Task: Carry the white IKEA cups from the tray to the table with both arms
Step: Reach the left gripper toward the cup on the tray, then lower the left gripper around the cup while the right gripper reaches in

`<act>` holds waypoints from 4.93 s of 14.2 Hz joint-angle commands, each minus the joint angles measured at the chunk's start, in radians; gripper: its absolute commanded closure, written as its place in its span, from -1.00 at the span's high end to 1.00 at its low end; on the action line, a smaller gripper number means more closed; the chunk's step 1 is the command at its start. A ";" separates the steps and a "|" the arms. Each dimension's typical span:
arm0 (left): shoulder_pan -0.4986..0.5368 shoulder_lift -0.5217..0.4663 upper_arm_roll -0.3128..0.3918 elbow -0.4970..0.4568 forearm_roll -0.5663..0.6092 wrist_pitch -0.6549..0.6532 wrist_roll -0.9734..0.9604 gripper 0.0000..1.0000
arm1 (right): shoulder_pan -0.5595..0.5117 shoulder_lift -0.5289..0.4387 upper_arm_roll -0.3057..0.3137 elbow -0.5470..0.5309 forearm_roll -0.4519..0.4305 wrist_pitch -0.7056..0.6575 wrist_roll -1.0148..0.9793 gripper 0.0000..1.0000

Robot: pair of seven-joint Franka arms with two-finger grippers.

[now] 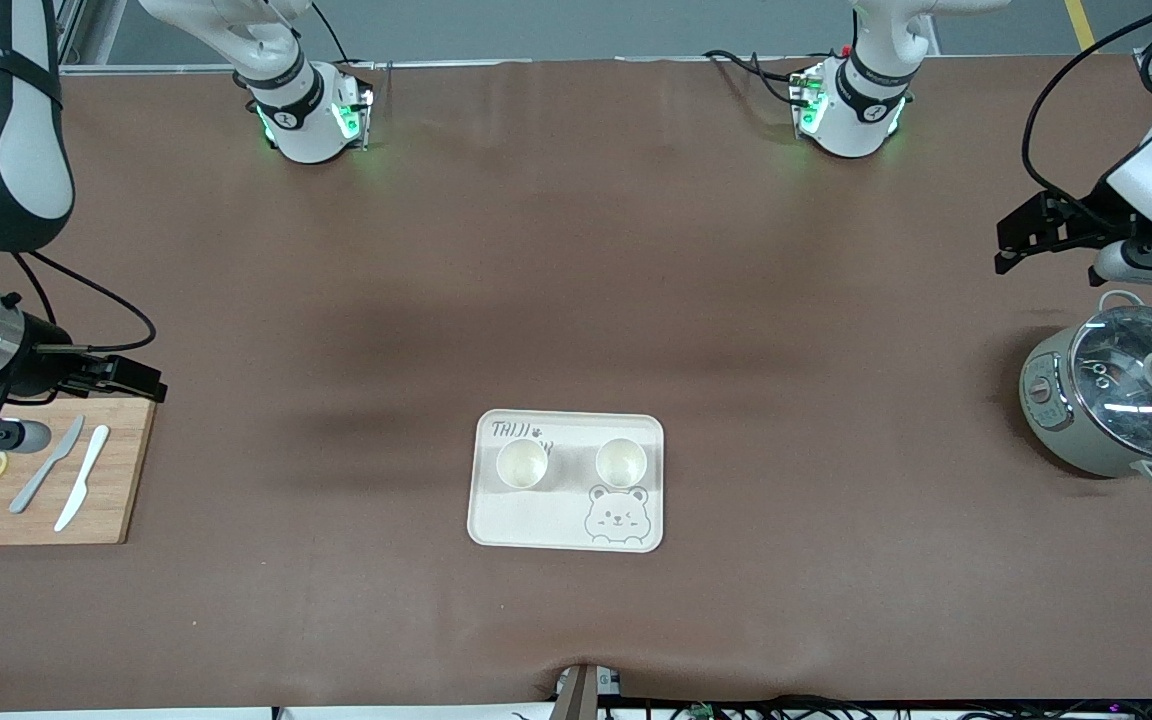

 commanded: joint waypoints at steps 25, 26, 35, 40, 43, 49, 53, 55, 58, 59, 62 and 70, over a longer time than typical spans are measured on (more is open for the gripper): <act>-0.429 0.707 -0.029 0.242 0.010 0.555 -0.460 1.00 | -0.001 0.002 0.004 -0.001 0.008 0.010 0.006 1.00; -0.449 0.719 -0.003 0.244 0.011 0.584 -0.460 1.00 | -0.001 0.002 0.004 -0.001 0.009 0.012 0.006 1.00; -0.499 0.859 0.097 0.325 0.011 0.757 -0.442 1.00 | 0.001 0.002 0.004 -0.001 0.011 0.017 0.006 1.00; -0.520 0.886 0.094 0.324 0.011 0.766 -0.457 1.00 | 0.008 0.022 0.004 -0.002 0.012 0.052 0.007 1.00; -0.538 0.911 0.095 0.324 0.011 0.791 -0.480 1.00 | 0.027 0.031 0.004 -0.002 0.012 0.066 0.027 1.00; -0.554 0.925 0.103 0.322 0.011 0.802 -0.494 0.99 | 0.074 0.057 0.005 -0.001 0.014 0.125 0.096 1.00; -0.557 0.911 0.100 0.319 0.005 0.802 -0.623 -1.00 | 0.126 0.079 0.005 0.001 0.012 0.164 0.206 1.00; -0.557 0.914 0.100 0.318 0.007 0.802 -0.617 -1.00 | 0.155 0.099 0.005 0.002 0.009 0.172 0.269 1.00; -0.557 0.914 0.100 0.318 0.008 0.802 -0.618 -1.00 | 0.185 0.119 0.005 0.010 0.009 0.202 0.332 1.00; -0.558 0.914 0.100 0.318 0.010 0.802 -0.620 -1.00 | 0.191 0.125 0.005 0.011 0.009 0.210 0.343 1.00; -0.558 0.902 0.100 0.316 0.013 0.800 -0.621 -1.00 | 0.224 0.148 0.007 0.022 0.015 0.248 0.421 1.00; -0.511 0.706 0.095 0.171 0.013 0.708 -0.589 -1.00 | 0.361 0.248 0.004 0.043 0.002 0.374 0.642 1.00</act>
